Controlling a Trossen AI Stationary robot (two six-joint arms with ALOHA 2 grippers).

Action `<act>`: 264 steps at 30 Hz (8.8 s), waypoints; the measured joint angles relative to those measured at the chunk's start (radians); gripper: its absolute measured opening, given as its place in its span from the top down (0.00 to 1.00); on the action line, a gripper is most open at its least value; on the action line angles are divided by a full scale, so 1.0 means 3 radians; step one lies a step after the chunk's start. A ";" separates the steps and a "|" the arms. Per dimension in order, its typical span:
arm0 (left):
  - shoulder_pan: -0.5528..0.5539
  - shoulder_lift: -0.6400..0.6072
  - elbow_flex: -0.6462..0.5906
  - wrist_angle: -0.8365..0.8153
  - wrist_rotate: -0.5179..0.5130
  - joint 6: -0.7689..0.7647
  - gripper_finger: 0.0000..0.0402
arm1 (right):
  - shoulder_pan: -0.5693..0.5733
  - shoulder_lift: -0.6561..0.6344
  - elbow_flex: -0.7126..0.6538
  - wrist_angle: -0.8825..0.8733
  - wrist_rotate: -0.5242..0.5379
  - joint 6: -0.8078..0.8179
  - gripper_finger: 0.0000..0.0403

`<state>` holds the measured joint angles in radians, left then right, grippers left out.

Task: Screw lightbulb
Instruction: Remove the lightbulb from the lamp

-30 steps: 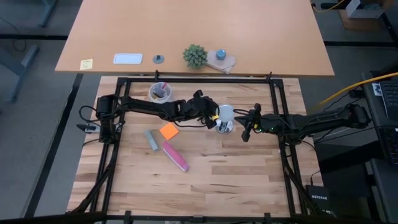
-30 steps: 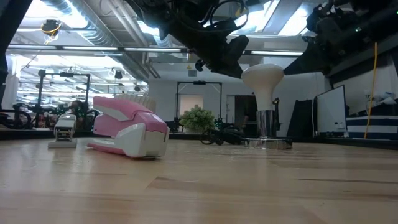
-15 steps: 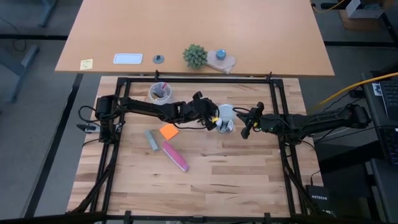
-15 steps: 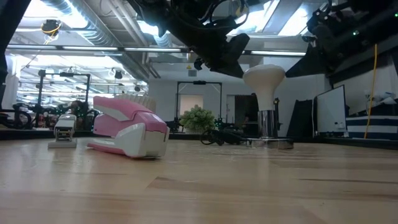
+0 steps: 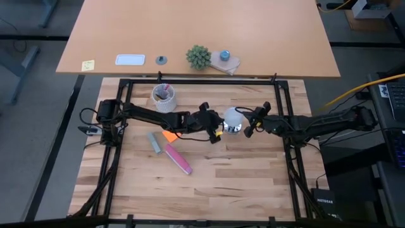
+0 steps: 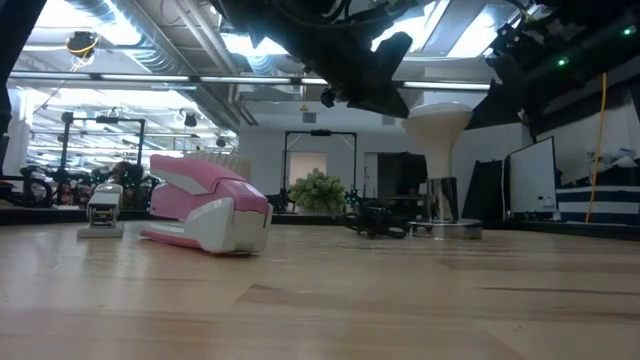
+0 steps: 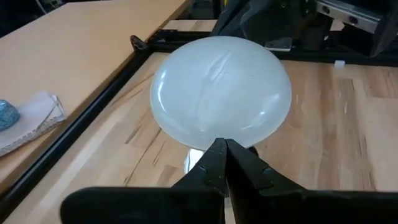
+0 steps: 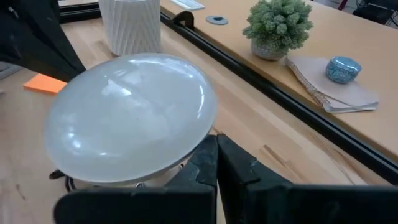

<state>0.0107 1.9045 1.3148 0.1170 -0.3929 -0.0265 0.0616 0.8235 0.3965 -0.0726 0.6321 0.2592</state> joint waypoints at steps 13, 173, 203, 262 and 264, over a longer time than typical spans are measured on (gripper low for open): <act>-0.0071 0.0010 -0.0008 0.0176 -0.0055 0.0023 1.00 | -0.0318 0.0257 0.0003 0.0324 -0.0278 -0.0067 0.99; 0.0374 -0.0012 0.0006 0.0236 0.0614 -0.0033 1.00 | -0.0137 -0.0294 0.0165 -0.0382 -0.1115 0.0172 0.99; 0.0084 -0.0008 0.0005 0.0209 0.0520 -0.0123 1.00 | -0.0144 -0.0289 0.0166 -0.0519 -0.0663 0.0257 0.99; 0.0422 -0.0062 0.0000 0.0171 0.0547 -0.0026 1.00 | -0.0137 -0.0439 0.0046 -0.0260 -0.1234 0.0169 0.99; 0.0406 -0.0062 0.0001 0.0125 0.0555 -0.0051 1.00 | -0.0137 -0.0439 0.0046 -0.0261 -0.1204 0.0169 0.99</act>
<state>0.1325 1.8858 1.3149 0.1544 -0.2263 -0.0419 0.0204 0.6918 0.4103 -0.1508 0.2710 0.3099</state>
